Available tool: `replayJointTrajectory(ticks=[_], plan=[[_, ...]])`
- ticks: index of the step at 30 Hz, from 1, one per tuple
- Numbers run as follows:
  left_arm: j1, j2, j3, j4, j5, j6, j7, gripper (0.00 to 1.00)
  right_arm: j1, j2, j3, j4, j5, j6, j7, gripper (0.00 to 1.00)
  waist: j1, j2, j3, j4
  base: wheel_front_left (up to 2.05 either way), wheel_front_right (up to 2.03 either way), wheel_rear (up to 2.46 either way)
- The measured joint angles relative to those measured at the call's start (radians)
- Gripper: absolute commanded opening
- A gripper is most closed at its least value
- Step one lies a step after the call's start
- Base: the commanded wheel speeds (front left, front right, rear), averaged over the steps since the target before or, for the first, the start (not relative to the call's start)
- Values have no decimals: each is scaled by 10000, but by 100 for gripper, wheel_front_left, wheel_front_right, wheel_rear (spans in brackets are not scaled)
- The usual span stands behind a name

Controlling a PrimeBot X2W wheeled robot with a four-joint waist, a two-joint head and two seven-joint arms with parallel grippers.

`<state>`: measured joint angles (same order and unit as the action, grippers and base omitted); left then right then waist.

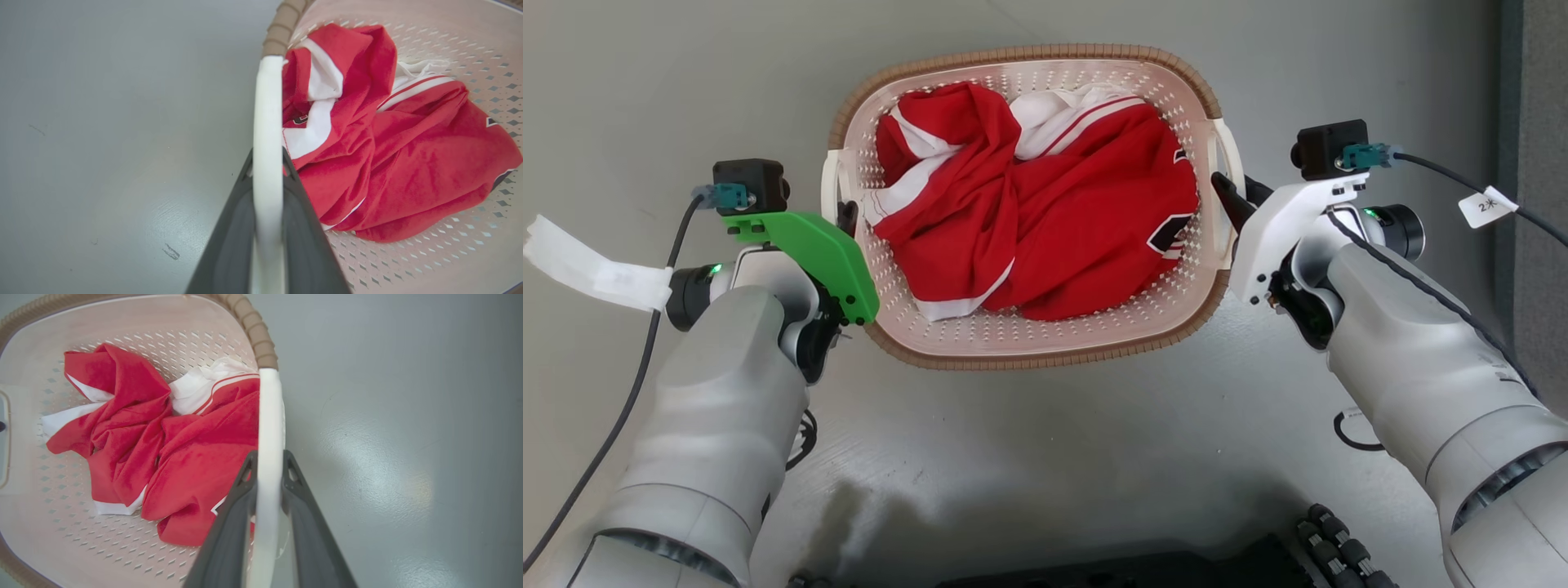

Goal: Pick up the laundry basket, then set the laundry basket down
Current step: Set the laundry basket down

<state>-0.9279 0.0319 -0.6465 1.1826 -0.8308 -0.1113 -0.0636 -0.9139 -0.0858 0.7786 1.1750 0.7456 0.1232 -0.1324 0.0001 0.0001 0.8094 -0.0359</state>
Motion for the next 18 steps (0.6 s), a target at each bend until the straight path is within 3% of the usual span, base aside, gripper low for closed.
replayJointTrajectory(ticks=[3,4,5,6,7,18], plan=[[-51,-17,-8,48,0,-23,-8,0,-3,17,35,38,-38,0,-54,0,0,0,31,13,0,0,0],[-67,-19,-8,52,0,-31,-40,0,-3,23,35,48,-38,0,-98,6,0,0,42,16,0,0,0],[-80,-23,-2,65,0,-33,-82,26,-5,25,40,44,-42,0,-163,40,0,0,51,19,0,0,0],[-93,-31,23,84,-4,-31,-84,64,-10,27,48,44,-48,2,-180,82,0,0,58,22,0,0,0],[-110,-23,58,105,-17,-31,-125,100,-10,21,65,50,-48,2,-180,100,0,0,64,26,0,0,0],[-203,148,81,366,-17,-31,-261,100,-12,-92,196,130,-75,10,-445,100,0,0,49,70,0,0,0]])
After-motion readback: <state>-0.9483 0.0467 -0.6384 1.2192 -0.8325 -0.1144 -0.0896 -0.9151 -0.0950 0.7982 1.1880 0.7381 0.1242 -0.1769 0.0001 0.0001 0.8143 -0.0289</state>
